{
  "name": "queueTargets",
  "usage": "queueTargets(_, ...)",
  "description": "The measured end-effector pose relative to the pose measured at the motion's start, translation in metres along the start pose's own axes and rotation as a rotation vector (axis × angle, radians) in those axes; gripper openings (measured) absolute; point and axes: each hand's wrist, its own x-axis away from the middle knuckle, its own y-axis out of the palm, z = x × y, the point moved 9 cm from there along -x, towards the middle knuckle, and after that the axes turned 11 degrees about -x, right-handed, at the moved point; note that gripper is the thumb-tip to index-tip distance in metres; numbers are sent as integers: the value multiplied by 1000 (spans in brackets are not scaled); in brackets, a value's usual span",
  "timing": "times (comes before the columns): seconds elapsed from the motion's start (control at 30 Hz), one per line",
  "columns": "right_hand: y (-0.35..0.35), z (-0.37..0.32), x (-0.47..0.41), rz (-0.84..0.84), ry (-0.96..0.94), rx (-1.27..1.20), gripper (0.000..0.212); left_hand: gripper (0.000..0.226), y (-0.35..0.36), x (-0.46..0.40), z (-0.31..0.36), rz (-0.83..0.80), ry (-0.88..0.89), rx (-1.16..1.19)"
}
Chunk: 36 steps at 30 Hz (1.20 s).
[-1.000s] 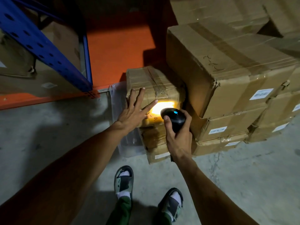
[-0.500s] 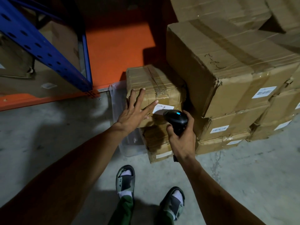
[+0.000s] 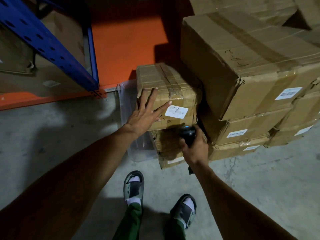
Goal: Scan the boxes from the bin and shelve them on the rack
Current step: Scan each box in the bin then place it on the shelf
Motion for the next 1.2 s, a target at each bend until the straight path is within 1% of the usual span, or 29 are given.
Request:
queueTargets(0.07,13,8,-6,-68,-15,142,74,97,2,-1,-1,18,-4,20)
queueTargets(0.13,23,12,-15,-95,-26,271,76,101,3,-2,-2,45,-6,25)
queueTargets(0.27,32,17,-26,-67,-15,356,78,105,5,-3,-3,71,2,-5)
queueTargets(0.33,34,18,-26,-49,-13,363,80,105,4,-4,-4,67,7,-9)
queueTargets(0.47,33,20,-23,-13,-6,325,92,104,1,-5,-7,66,26,-2)
queueTargets(0.63,30,23,-22,-35,-2,343,96,108,-2,-8,-14,41,9,15)
queueTargets(0.77,24,19,-24,-54,29,294,102,103,-10,-12,-22,37,8,-6)
queueTargets(0.9,14,12,-32,-58,35,303,100,97,-20,-14,-27,68,27,-48)
queueTargets(1.1,2,12,-42,-40,79,294,93,93,-24,-13,-29,46,35,-53)
queueTargets(1.2,-2,17,-47,-2,116,276,85,93,-25,-14,-30,50,37,-71)
